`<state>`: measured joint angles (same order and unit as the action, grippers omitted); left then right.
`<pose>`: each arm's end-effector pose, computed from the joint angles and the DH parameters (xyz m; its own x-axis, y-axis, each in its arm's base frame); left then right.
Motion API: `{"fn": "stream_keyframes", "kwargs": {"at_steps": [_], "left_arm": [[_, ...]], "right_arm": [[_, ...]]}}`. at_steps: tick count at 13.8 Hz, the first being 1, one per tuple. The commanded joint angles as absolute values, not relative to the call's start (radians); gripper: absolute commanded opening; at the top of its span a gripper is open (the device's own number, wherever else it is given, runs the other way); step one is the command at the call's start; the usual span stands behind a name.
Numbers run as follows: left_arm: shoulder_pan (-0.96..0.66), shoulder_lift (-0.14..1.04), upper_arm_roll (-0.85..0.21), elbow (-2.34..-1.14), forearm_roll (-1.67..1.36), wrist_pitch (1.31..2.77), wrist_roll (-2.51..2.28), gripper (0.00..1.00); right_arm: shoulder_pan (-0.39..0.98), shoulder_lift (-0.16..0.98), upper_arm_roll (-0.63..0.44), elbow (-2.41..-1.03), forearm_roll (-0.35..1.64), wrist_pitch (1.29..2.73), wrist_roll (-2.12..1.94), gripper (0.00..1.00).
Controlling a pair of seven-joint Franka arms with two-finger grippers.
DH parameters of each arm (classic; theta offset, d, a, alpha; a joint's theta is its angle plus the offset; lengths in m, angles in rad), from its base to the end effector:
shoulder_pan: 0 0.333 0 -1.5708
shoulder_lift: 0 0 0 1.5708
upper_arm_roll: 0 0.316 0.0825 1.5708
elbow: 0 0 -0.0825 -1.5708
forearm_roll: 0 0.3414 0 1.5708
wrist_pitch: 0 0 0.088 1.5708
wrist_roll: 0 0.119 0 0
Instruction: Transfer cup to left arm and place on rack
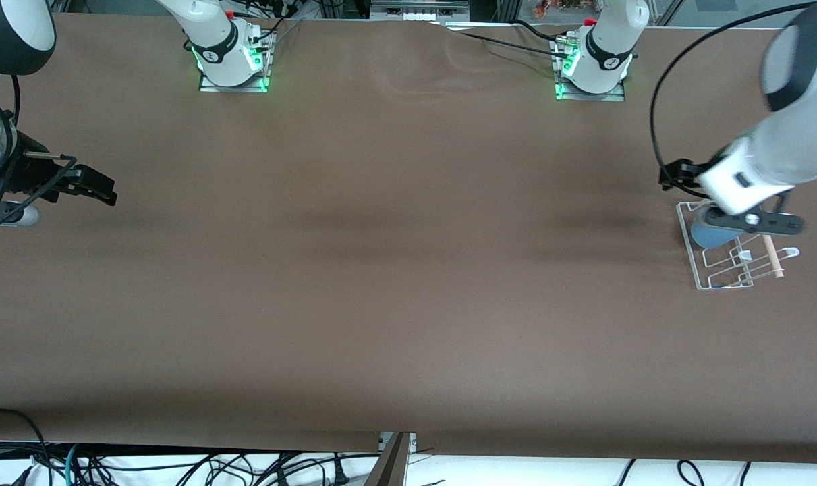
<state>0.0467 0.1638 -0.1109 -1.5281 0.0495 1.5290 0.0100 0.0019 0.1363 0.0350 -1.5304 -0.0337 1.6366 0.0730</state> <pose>0.5487 -0.0246 0.5408 0.9842 -0.0727 -0.1615 -0.0784 -0.9965 -0.0295 0.5566 0.0155 0.5628 0.9990 -0.0340 -0.0279 -0.0332 -0.9990 0.0309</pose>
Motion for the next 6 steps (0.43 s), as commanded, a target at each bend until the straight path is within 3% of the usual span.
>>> {"fn": "stream_keyframes", "kwargs": {"at_steps": [1,3,6], "left_arm": [[0.051,0.051,-0.057,-1.658,-0.011,1.687,0.002,1.00],[-0.001,-0.046,-0.022,-1.797,-0.015,1.745,-0.008,1.00],[-0.032,-0.060,0.003,-1.807,-0.012,1.747,-0.003,1.00]], "right_arm": [[-0.009,0.146,0.044,-1.505,-0.018,1.623,0.060,1.00],[-0.009,0.147,0.046,-1.491,-0.018,1.621,0.060,1.00],[-0.008,0.152,0.046,-1.489,-0.020,1.621,0.061,1.00]]}}
